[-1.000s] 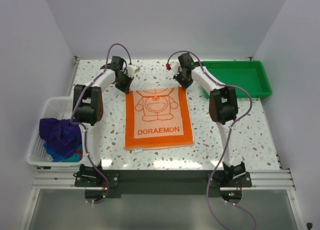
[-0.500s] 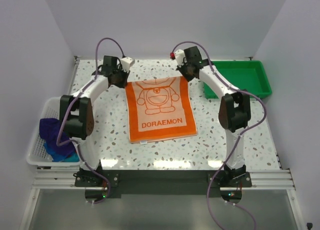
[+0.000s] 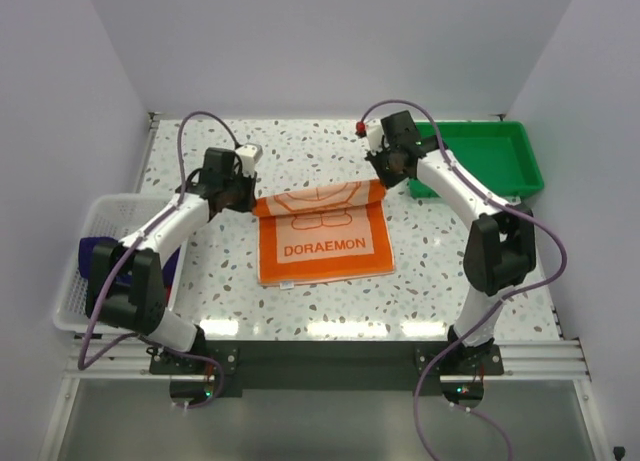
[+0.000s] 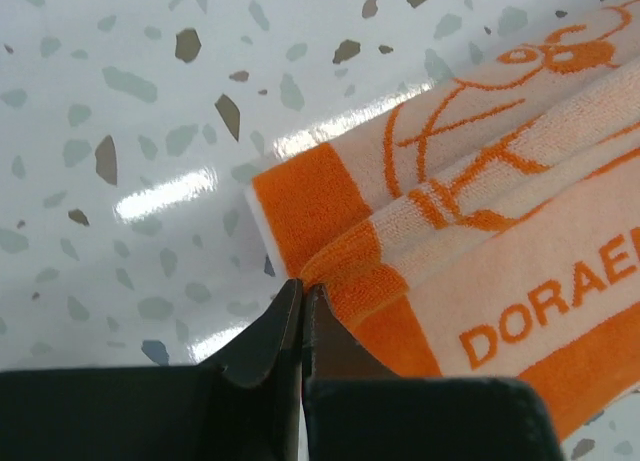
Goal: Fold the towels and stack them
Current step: Fold the towel
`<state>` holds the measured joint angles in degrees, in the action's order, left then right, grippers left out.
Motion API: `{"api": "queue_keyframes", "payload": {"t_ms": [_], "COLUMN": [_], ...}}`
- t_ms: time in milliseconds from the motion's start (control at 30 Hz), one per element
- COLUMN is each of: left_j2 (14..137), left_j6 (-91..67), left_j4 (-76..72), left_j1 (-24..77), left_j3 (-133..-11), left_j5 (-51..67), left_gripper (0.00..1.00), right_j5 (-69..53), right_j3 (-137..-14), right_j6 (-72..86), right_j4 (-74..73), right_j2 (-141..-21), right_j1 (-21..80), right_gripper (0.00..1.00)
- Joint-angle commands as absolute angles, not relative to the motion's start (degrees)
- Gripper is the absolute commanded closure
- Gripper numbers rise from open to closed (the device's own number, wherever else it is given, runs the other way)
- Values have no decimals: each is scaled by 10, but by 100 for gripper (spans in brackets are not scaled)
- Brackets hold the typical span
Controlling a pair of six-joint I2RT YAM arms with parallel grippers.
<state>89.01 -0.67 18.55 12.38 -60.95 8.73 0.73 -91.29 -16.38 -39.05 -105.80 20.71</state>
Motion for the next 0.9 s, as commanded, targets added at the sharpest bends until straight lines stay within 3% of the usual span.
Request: {"api": "queue_keyframes", "payload": {"t_ms": [0, 500, 867], "left_j2": [836, 745, 740], "left_j6": [-56, -191, -193], "left_j4": [211, 247, 298], "left_j1": [120, 172, 173], "left_j3": [-573, -464, -491], "left_j5": [17, 42, 31], "left_gripper": [100, 100, 100], "right_j5": [44, 59, 50], "right_j3": [-882, -735, -715], "right_j6": [-104, 50, 66], "right_j4": [-438, -433, -439], "right_j2": [-1002, -916, -868], "right_j1": [193, 193, 193], "right_gripper": [100, 100, 100]}}
